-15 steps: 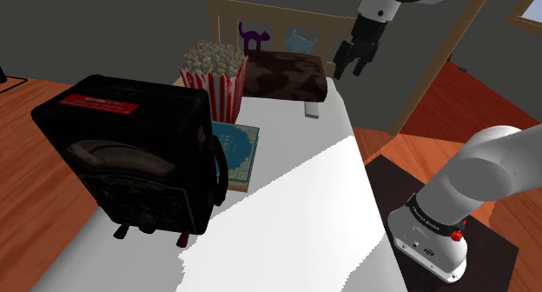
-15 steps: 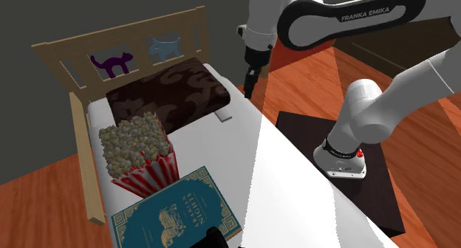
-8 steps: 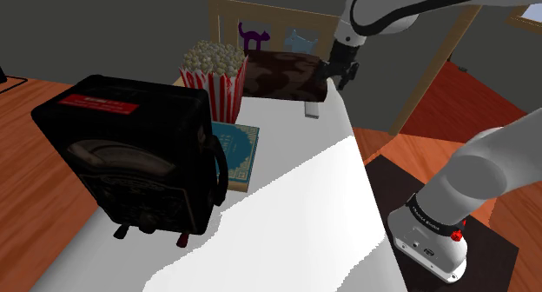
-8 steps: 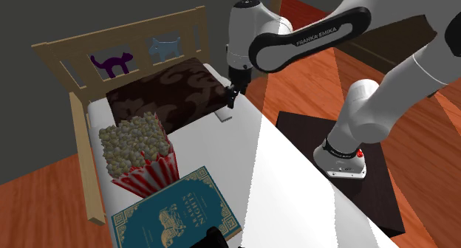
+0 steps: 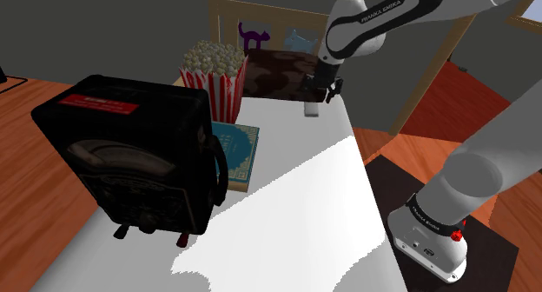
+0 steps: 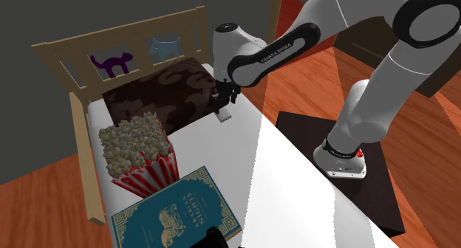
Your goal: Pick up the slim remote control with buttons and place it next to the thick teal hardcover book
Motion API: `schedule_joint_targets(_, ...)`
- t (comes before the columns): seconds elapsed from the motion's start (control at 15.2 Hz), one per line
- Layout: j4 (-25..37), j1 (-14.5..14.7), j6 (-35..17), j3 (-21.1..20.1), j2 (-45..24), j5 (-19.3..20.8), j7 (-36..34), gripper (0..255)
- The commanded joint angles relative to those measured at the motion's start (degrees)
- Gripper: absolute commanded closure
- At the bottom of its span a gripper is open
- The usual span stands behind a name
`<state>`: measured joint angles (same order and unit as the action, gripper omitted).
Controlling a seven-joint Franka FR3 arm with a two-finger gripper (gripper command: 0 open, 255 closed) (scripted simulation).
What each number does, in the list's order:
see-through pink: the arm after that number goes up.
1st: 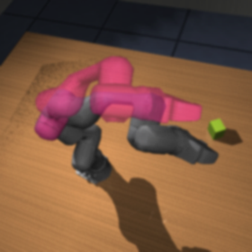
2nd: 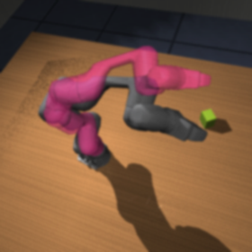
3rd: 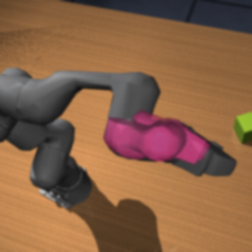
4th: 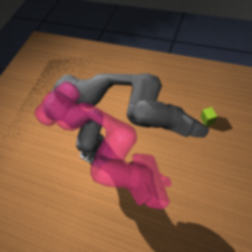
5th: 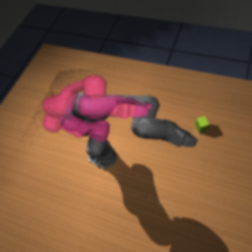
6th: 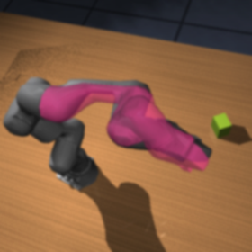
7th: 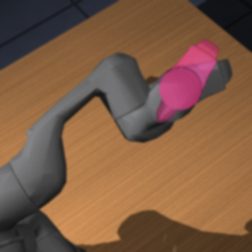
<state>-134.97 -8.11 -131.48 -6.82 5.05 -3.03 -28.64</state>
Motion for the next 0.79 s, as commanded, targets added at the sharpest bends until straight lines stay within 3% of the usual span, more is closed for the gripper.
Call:
schedule_joint_targets(0.0,-0.6,-0.2,-2.4,0.1,-2.0,0.2,-1.1,0)
schedule_joint_targets(0.4,-2.1,-0.2,-7.6,0.0,-5.6,0.6,-1.4,0)
schedule_joint_targets(0.73,-2.1,-0.2,-7.6,0.0,-5.6,0.6,-1.4,0)
